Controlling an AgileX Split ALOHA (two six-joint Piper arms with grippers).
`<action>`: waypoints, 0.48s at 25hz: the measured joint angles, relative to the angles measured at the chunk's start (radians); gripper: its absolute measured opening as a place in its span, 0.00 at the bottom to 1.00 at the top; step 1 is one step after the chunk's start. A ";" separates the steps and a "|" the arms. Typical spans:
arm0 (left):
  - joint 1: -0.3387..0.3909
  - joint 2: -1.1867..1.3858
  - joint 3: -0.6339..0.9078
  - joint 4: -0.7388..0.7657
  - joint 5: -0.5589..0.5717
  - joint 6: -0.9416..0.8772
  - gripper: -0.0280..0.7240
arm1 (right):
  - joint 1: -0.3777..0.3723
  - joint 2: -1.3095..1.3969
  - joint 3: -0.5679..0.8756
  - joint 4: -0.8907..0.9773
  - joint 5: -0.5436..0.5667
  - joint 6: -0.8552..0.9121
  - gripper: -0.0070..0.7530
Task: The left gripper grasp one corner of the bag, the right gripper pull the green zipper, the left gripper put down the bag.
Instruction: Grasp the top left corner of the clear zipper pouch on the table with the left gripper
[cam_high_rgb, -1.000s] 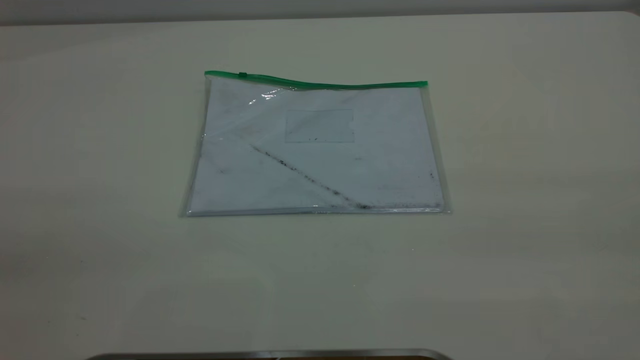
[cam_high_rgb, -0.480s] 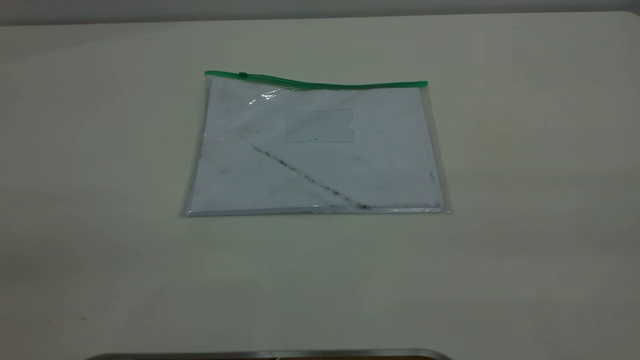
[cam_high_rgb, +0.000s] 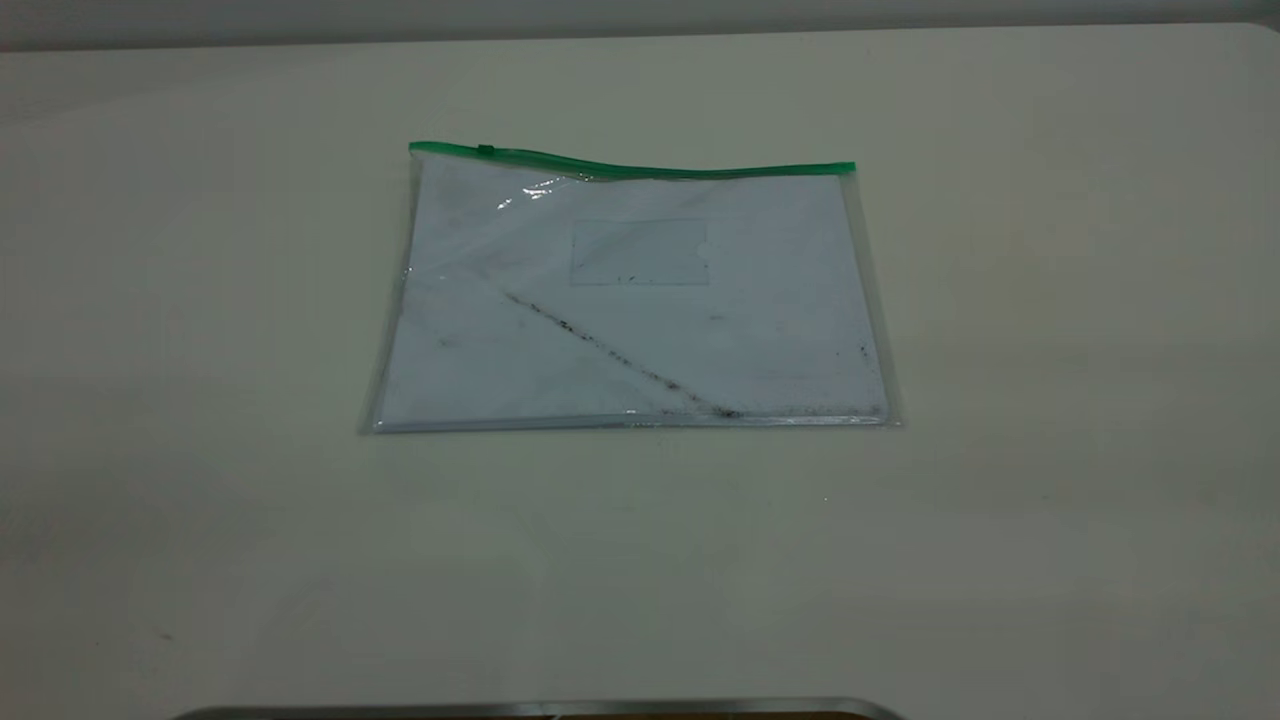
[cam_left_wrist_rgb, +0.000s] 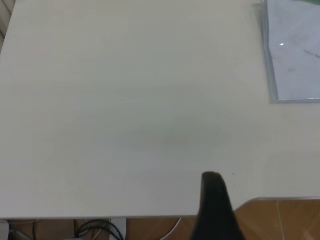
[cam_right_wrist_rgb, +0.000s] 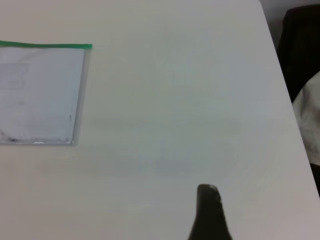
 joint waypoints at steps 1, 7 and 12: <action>0.000 0.000 0.000 0.000 0.000 0.000 0.82 | 0.000 0.000 0.000 0.000 0.000 0.000 0.78; 0.000 0.000 0.000 0.000 0.000 0.000 0.82 | 0.000 0.000 0.000 0.000 0.000 0.000 0.78; 0.000 0.002 -0.002 0.000 -0.006 0.000 0.82 | 0.000 0.000 0.000 0.001 -0.001 0.000 0.78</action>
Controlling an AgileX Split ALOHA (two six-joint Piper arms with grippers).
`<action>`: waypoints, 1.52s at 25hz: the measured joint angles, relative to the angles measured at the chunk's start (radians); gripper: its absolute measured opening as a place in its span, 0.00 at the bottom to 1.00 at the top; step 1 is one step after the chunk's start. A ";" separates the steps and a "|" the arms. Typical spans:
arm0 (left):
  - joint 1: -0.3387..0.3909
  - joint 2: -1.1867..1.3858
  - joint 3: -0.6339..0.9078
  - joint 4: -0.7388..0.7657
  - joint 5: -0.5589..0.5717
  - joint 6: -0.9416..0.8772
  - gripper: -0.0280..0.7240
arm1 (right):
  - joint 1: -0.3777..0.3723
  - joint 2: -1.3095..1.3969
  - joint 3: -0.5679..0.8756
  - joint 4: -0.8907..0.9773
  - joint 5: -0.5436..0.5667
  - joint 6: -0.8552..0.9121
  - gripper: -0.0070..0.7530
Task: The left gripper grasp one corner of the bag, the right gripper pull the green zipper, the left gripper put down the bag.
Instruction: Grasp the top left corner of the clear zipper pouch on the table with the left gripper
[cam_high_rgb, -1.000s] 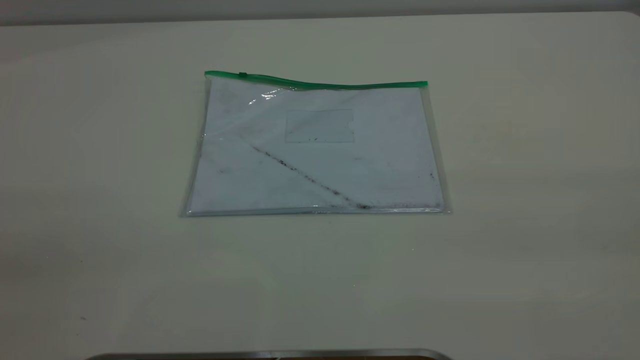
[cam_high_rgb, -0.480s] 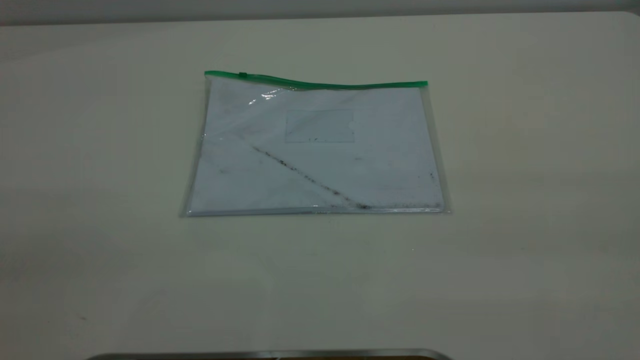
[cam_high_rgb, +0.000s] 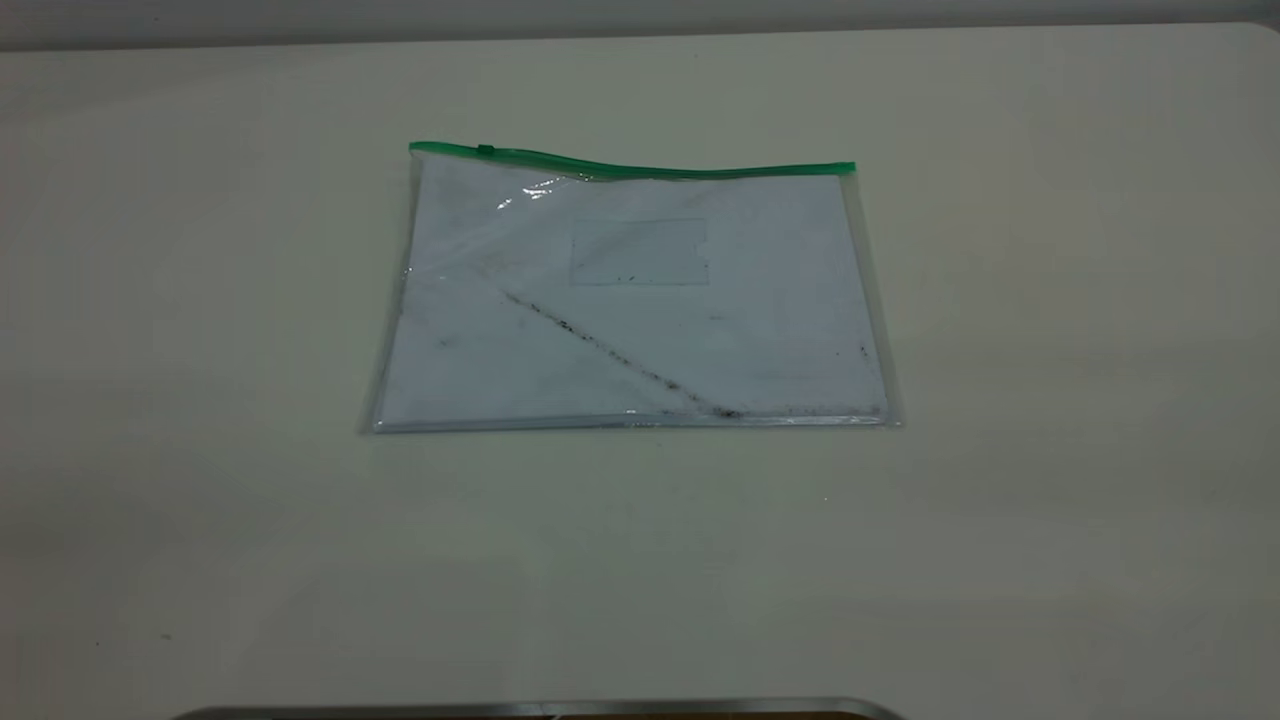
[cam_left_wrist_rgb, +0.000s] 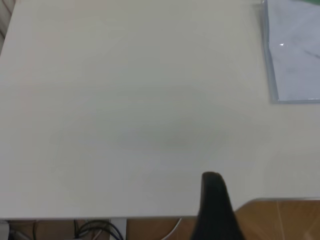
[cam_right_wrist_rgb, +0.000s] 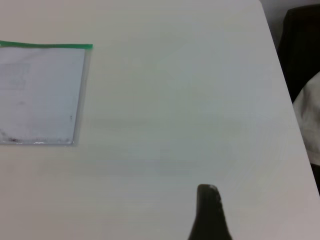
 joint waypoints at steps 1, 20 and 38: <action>0.000 0.007 -0.010 0.000 -0.008 0.000 0.82 | 0.000 0.000 0.000 0.000 -0.002 0.002 0.78; 0.000 1.048 -0.309 -0.095 -0.540 0.003 0.82 | 0.000 0.580 -0.080 0.052 -0.252 0.028 0.78; 0.000 1.948 -0.730 -0.443 -0.703 0.407 0.82 | 0.000 1.063 -0.088 0.165 -0.656 -0.098 0.78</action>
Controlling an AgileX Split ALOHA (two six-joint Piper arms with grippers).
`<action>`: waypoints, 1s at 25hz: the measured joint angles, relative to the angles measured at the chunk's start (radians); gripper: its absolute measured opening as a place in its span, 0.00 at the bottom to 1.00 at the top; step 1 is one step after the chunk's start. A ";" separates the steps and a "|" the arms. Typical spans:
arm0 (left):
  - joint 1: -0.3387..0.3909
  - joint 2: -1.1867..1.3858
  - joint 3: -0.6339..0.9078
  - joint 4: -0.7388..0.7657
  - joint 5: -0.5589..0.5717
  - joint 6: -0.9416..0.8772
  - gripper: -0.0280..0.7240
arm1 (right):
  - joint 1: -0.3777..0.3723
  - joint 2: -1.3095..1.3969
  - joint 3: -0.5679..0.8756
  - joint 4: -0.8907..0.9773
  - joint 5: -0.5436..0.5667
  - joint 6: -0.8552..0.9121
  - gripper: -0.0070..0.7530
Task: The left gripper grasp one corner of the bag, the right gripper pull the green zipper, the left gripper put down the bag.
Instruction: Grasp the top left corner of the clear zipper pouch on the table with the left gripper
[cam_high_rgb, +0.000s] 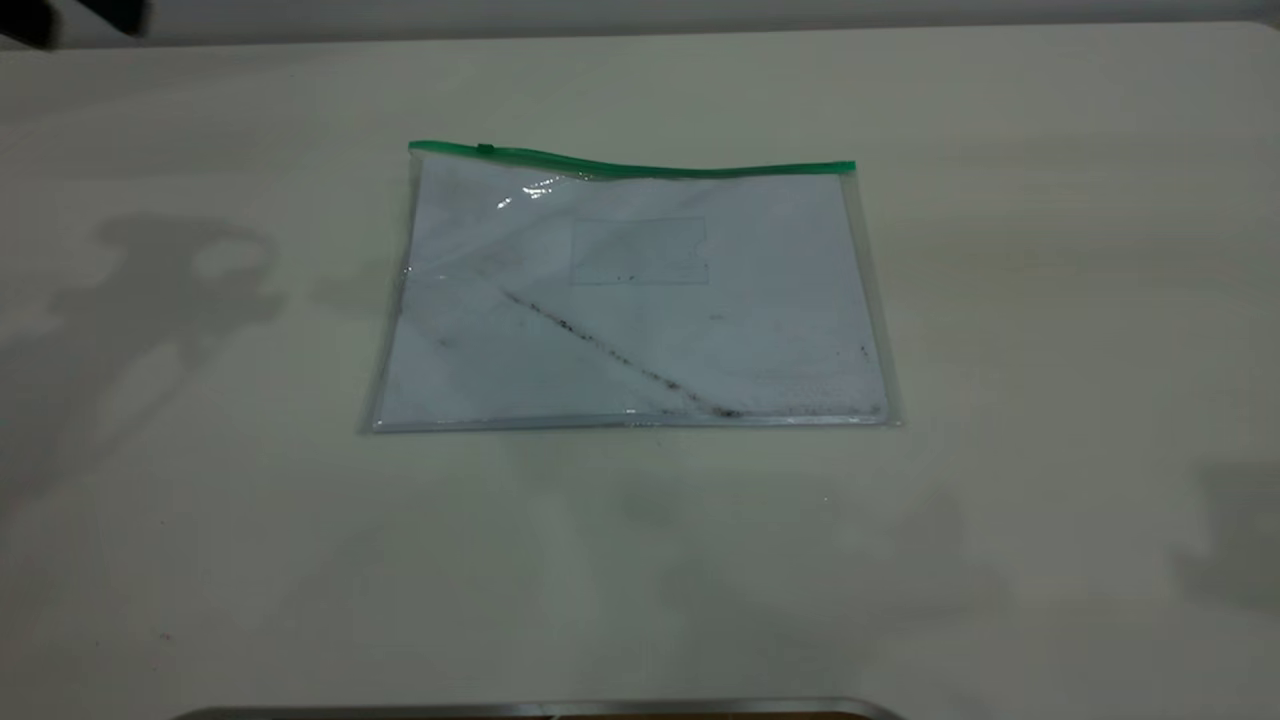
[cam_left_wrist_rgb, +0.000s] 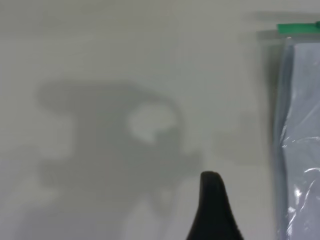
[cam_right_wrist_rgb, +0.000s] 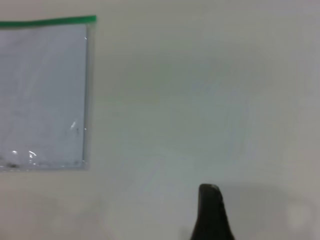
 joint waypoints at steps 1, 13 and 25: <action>0.000 0.036 -0.024 -0.047 0.008 0.053 0.82 | 0.000 0.024 -0.011 0.000 -0.002 -0.005 0.78; -0.001 0.365 -0.230 -0.523 0.059 0.649 0.82 | 0.000 0.235 -0.142 0.001 -0.022 -0.039 0.78; -0.054 0.553 -0.348 -0.656 0.101 0.802 0.82 | 0.000 0.276 -0.142 0.003 -0.037 -0.042 0.78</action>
